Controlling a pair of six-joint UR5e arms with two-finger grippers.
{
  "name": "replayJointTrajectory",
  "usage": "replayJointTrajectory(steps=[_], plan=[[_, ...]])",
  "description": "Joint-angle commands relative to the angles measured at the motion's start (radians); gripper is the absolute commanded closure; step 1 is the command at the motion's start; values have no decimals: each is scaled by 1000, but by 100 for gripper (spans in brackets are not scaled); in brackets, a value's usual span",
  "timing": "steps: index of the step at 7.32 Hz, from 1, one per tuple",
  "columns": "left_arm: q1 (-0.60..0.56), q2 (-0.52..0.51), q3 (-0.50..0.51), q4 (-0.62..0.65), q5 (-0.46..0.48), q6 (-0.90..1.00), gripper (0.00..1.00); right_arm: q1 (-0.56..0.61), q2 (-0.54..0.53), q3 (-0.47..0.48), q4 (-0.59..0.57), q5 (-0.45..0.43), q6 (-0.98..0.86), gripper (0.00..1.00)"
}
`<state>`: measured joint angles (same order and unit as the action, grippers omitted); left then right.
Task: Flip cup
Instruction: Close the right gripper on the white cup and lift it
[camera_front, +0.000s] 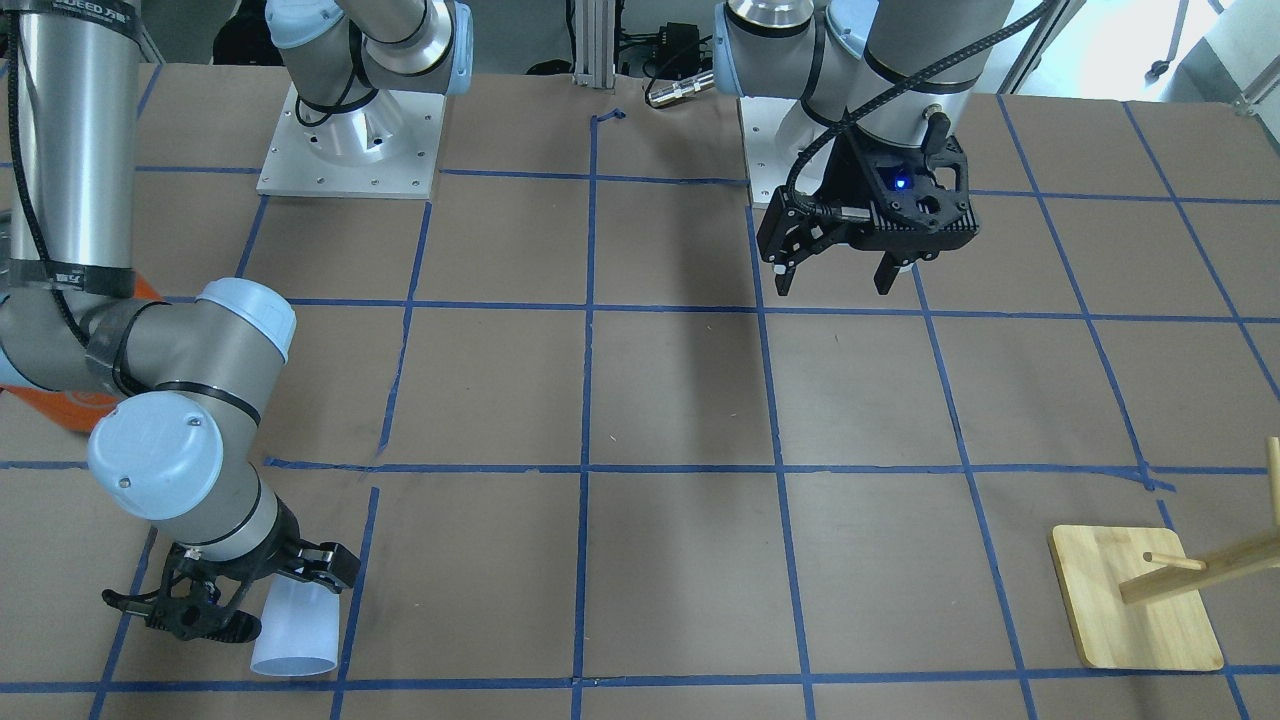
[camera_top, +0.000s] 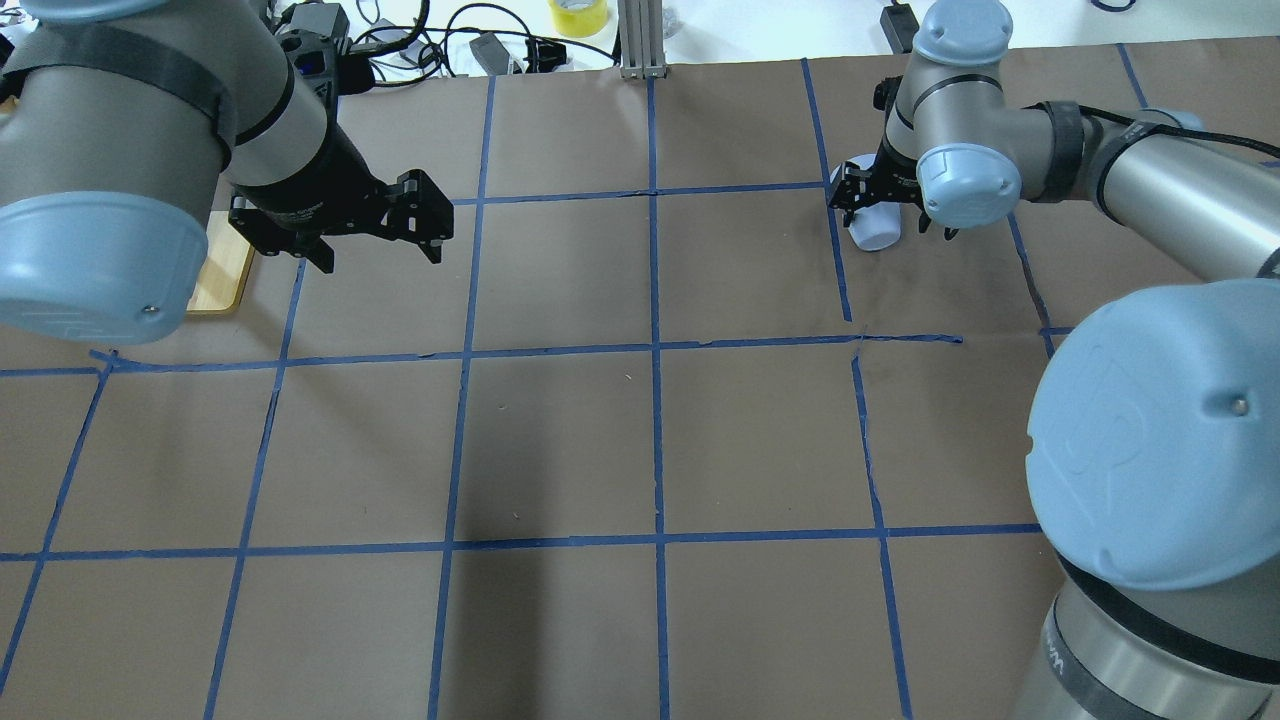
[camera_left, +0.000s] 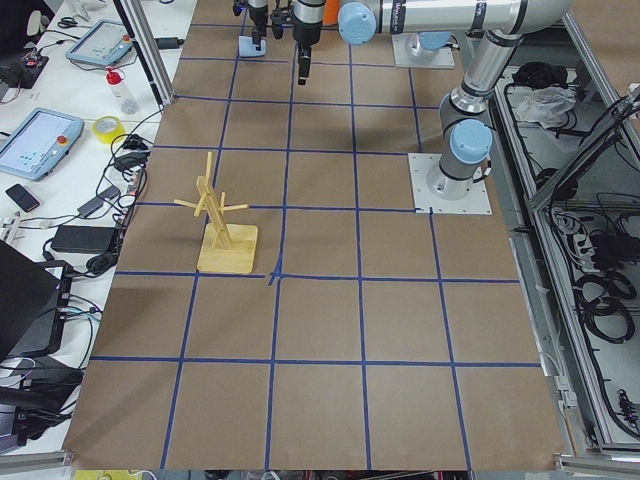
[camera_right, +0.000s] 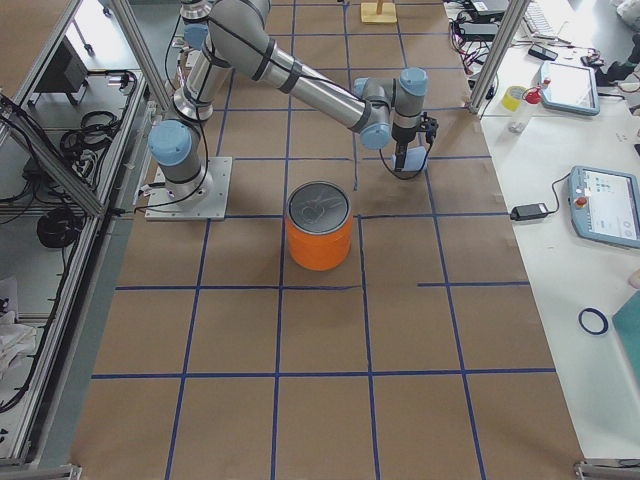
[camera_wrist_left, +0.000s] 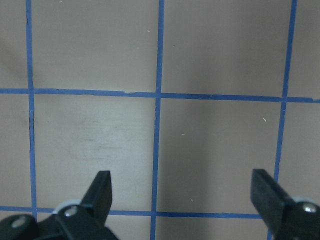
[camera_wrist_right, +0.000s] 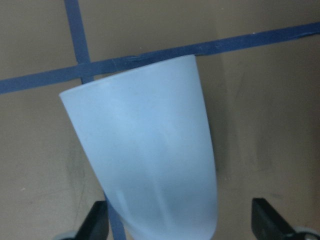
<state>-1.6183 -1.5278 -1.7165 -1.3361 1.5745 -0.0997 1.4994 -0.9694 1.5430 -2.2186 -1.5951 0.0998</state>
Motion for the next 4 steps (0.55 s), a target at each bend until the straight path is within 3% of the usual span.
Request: replayJointTrajectory(steps=[1,4], plan=[[0,0,0,0,-1,0,0,1,17,-15,-27,30,3,0],[0,0,0,0,-1,0,0,1,34,-38,-32,27,-69,0]])
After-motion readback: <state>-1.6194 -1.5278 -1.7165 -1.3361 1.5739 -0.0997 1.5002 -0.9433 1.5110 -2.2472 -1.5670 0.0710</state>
